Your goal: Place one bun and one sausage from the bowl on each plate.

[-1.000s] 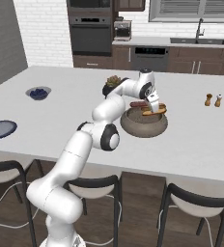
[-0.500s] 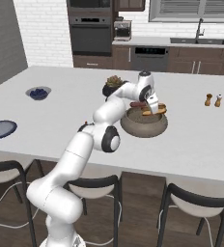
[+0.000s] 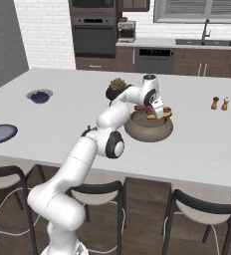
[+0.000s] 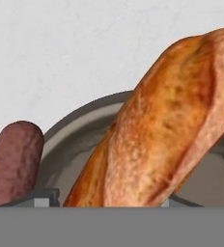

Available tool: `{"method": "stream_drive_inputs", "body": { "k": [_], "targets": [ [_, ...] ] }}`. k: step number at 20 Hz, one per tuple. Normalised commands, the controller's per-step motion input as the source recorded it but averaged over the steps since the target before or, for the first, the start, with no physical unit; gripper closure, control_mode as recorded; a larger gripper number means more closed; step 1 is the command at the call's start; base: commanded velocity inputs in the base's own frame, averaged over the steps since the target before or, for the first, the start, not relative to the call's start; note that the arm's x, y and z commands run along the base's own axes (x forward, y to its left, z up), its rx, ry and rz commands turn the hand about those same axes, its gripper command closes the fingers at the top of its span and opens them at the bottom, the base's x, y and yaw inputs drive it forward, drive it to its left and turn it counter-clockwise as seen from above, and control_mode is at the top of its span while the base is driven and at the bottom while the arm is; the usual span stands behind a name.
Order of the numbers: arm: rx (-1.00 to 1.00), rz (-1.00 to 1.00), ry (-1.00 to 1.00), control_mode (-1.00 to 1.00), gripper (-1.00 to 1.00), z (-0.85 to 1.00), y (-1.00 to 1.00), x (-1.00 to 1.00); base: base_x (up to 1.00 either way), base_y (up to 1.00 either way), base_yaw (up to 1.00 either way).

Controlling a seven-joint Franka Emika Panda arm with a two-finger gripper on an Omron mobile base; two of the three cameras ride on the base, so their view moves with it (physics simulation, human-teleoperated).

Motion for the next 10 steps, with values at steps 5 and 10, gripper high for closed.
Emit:
{"method": "stream_drive_inputs", "body": {
  "k": [5, 10],
  "targets": [
    [0.00, -0.01, 0.01, -1.00, 1.00, -0.09, -0.04, 0.00, 0.00, 0.00, 0.00],
    [0.00, -0.01, 0.00, -1.00, 1.00, 0.15, -0.04, -0.07, 0.00, 0.00, 0.00]
  ]
}}
